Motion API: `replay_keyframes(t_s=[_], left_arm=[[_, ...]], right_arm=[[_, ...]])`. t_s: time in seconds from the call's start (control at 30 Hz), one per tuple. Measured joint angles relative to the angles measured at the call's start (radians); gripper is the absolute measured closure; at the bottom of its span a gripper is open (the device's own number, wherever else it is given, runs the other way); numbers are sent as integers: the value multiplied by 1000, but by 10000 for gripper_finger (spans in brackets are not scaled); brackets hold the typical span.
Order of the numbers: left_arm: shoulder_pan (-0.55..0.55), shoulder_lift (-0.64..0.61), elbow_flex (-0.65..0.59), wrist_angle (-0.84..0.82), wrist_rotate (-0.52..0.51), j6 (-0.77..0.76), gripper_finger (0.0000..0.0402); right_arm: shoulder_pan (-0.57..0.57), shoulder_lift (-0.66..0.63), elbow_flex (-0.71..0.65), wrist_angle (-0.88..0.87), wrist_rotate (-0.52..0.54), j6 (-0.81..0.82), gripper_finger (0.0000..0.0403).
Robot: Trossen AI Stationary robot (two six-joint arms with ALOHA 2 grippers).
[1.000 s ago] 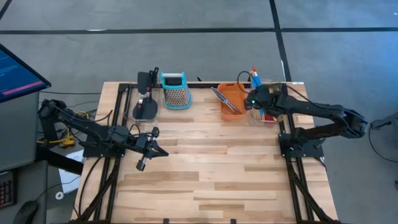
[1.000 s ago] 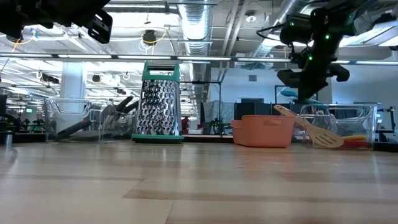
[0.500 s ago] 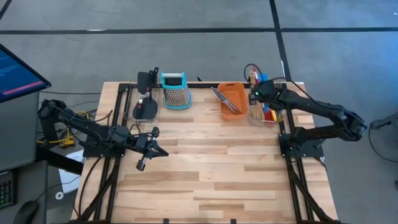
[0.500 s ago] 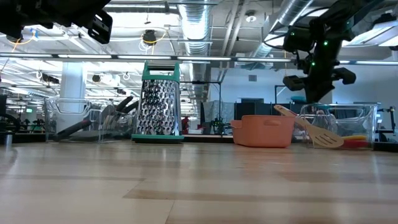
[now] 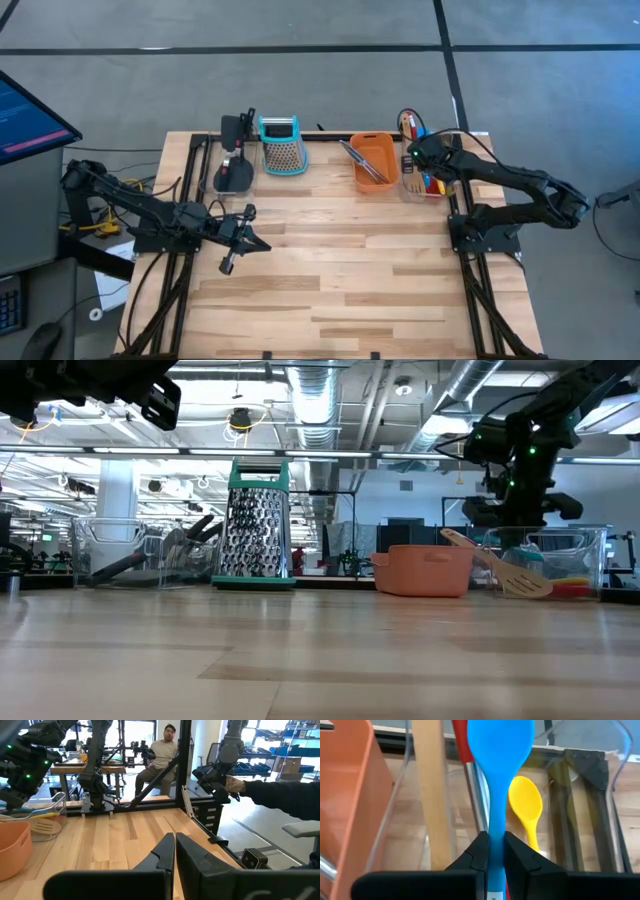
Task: Pick & Place Kitchen Items
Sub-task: Put the blue serving spoon into the right transparent bin, then return to Home Position
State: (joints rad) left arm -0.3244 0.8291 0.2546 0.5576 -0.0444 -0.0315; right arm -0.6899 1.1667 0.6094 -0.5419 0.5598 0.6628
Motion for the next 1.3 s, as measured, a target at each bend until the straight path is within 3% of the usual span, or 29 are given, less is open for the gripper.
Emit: replay_keyframes(t_s=[0.43, 0.87, 1.1, 1.3], left_arm=[[0, 0, 0, 0, 0, -2, 400], [0, 0, 0, 0, 0, -3, 400], [0, 0, 0, 0, 0, -1, 400], [0, 0, 0, 0, 0, -2, 400]], right_arm=[[0, 0, 0, 13, -32, -9, 375], [23, -1, 7, 21, -54, -20, 311], [20, -4, 140, 6, -271, -201, 307], [23, -4, 284, -65, -285, -228, 306]])
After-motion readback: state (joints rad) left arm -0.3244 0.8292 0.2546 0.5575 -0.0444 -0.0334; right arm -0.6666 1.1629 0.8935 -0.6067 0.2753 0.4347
